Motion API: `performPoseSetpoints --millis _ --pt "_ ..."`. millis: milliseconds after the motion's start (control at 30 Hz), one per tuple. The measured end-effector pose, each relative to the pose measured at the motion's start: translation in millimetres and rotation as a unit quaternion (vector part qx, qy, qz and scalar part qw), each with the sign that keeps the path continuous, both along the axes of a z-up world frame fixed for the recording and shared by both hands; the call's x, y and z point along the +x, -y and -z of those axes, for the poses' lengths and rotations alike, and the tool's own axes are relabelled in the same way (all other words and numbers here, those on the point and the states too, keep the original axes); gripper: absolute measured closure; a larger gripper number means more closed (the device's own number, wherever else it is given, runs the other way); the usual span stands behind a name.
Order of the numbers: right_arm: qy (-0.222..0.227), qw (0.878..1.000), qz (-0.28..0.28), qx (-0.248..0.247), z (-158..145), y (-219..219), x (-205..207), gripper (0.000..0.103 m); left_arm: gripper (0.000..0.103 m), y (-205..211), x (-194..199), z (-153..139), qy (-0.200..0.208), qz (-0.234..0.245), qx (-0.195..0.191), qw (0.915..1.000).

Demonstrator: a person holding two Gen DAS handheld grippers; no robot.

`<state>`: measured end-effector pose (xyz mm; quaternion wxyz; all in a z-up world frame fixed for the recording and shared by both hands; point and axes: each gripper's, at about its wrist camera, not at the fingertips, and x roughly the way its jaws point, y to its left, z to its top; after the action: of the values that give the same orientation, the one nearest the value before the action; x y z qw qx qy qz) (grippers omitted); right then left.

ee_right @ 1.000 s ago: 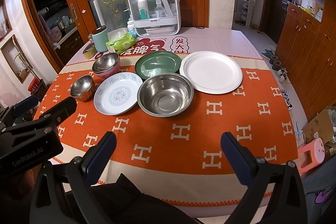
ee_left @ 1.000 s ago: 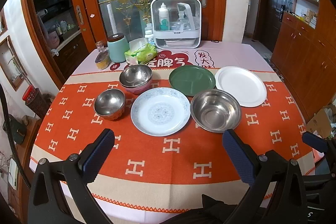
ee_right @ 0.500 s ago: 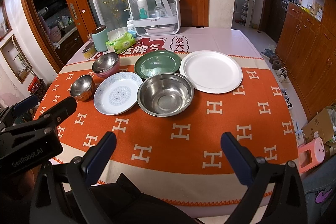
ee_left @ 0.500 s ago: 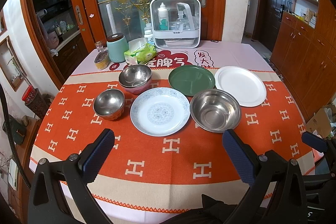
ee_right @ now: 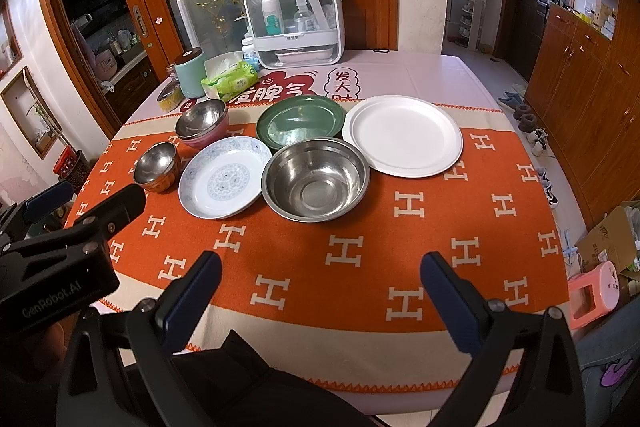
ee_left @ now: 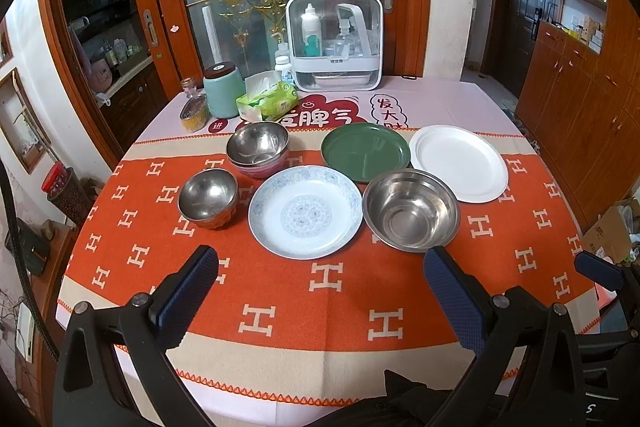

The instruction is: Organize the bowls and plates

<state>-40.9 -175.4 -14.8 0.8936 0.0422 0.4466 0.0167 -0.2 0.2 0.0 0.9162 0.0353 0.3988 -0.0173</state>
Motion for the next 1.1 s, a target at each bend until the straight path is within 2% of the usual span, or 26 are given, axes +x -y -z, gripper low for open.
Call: performPoseSetpoints --millis 767,967,1100 --pt "-0.011 1.0 0.004 0.012 8 6 7 0.003 0.001 9 9 11 -0.019 0.017 0.002 0.9997" --pt "-0.019 0.999 0.027 0.037 12 18 14 0.003 0.001 14 21 8 -0.03 0.038 0.006 0.9988" --pt "-0.02 0.996 0.069 0.061 16 33 15 0.003 0.001 25 37 8 -0.042 0.066 0.013 0.9968"
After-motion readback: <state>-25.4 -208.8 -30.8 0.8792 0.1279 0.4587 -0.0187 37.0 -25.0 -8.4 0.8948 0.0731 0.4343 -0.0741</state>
